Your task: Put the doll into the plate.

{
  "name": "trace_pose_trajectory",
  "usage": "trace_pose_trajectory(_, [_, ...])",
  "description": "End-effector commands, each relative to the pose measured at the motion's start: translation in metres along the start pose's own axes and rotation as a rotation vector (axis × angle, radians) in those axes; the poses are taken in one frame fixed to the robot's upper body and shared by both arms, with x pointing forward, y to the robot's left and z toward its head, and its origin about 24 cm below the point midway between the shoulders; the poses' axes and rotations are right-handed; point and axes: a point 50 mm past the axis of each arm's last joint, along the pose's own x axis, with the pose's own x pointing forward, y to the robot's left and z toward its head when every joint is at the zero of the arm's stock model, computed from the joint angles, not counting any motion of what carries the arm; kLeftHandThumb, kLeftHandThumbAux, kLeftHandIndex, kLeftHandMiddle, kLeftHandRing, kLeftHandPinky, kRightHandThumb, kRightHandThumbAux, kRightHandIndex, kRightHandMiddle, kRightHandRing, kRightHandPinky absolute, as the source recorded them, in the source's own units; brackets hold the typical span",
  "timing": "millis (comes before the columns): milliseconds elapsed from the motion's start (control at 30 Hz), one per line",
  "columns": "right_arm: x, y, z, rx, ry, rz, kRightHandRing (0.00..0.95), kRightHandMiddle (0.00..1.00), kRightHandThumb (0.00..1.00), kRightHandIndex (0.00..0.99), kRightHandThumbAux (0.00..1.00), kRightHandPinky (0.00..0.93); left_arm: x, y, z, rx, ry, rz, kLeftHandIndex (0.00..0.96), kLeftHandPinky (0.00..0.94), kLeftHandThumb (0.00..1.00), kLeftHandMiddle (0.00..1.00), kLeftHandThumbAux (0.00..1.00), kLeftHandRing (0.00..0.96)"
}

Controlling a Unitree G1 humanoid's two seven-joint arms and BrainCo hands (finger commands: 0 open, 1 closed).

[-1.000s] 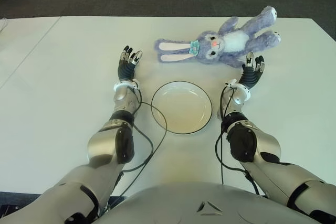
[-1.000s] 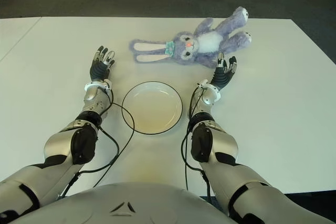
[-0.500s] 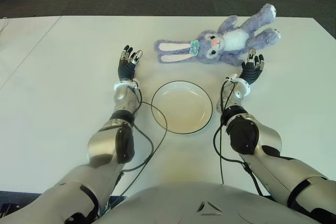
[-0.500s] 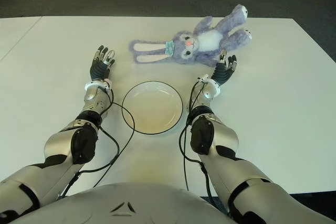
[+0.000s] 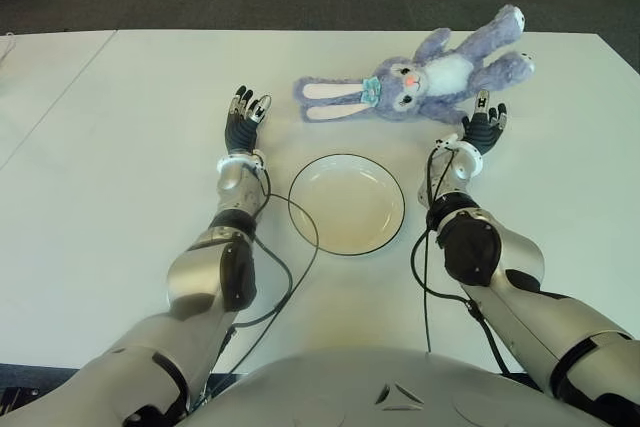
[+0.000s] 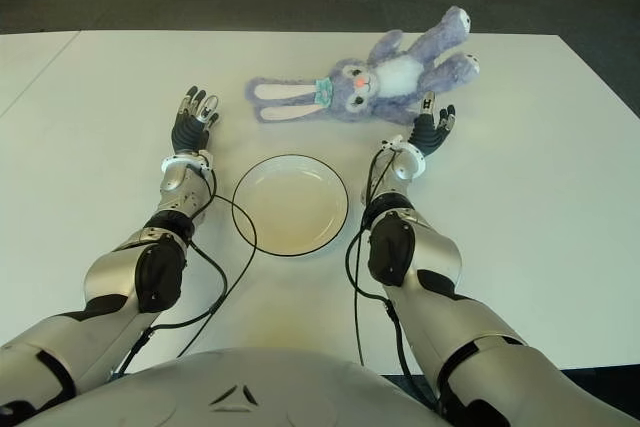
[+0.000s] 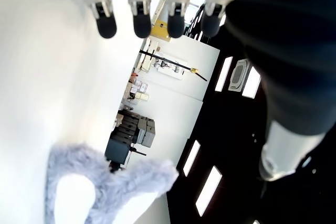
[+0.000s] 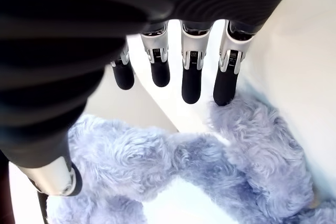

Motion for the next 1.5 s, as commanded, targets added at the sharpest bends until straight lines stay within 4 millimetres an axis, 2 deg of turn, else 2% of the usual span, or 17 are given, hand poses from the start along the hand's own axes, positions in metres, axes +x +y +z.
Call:
trace_pose_trajectory(33, [0.01,0.01,0.016,0.022,-0.017,-0.002,0.14,0.098,0.339,0.107,0.64,0.194,-0.067,0.037,-0.096,-0.084,0.44,0.175,0.0,0.011,0.0,0.0,0.684,0.0])
trace_pose_trajectory(167, [0.012,0.012,0.022,0.001,-0.059,-0.005,0.129,0.098,0.339,0.101,0.632,0.169,-0.067,0.037,-0.096,-0.087,0.439,0.175,0.0,0.013,0.0,0.0,0.687,0.0])
trace_pose_trajectory(267, [0.013,0.015,0.032,-0.025,-0.127,-0.003,0.128,0.103,0.321,0.154,0.638,0.166,-0.068,0.037,-0.096,-0.087,0.434,0.165,0.0,0.006,0.0,0.0,0.682,0.0])
trace_pose_trajectory(433, [0.027,0.012,0.061,-0.135,-0.266,0.006,0.131,0.117,0.317,0.178,0.665,0.159,-0.067,0.035,-0.097,-0.077,0.434,0.162,0.0,0.001,0.0,0.0,0.682,0.0])
trace_pose_trajectory(467, [0.03,0.011,0.065,-0.149,-0.273,0.003,0.114,0.108,0.318,0.145,0.666,0.128,-0.067,0.035,-0.097,-0.078,0.433,0.161,0.0,0.001,0.0,0.0,0.682,0.0])
trace_pose_trajectory(633, [0.045,0.005,0.086,-0.174,-0.283,-0.02,0.096,0.098,0.336,0.075,0.65,0.111,-0.068,0.035,-0.096,-0.083,0.428,0.152,0.0,0.0,0.0,0.0,0.66,0.0])
trace_pose_trajectory(900, [0.053,0.004,0.101,-0.184,-0.299,-0.008,0.083,0.087,0.344,0.054,0.629,0.086,-0.067,0.035,-0.097,-0.088,0.435,0.16,0.0,0.005,0.0,0.0,0.675,0.0])
trace_pose_trajectory(1067, [0.058,0.004,0.123,-0.202,-0.386,-0.004,0.082,0.083,0.375,0.051,0.633,0.11,-0.067,0.034,-0.097,-0.097,0.43,0.161,0.0,0.006,0.0,0.0,0.681,0.0])
trace_pose_trajectory(1133, [0.059,0.002,0.135,-0.207,-0.445,-0.016,0.079,0.093,0.398,0.084,0.639,0.063,-0.068,0.035,-0.097,-0.1,0.432,0.162,0.0,0.011,0.0,0.0,0.683,0.0])
trace_pose_trajectory(1267, [0.059,0.001,0.153,-0.212,-0.551,-0.038,0.075,0.099,0.402,0.121,0.649,0.053,-0.069,0.035,-0.098,-0.106,0.428,0.154,0.0,0.008,0.0,0.0,0.679,0.0])
trace_pose_trajectory(1333, [0.059,0.0,0.162,-0.235,-0.599,-0.056,0.058,0.091,0.384,0.139,0.653,0.034,-0.069,0.035,-0.097,-0.107,0.425,0.151,0.0,0.006,0.0,0.0,0.678,0.0])
trace_pose_trajectory(1500, [0.06,0.001,0.177,-0.29,-0.673,-0.096,0.03,0.063,0.321,0.07,0.658,0.02,-0.069,0.034,-0.097,-0.104,0.422,0.149,0.0,0.004,0.0,0.0,0.662,0.0])
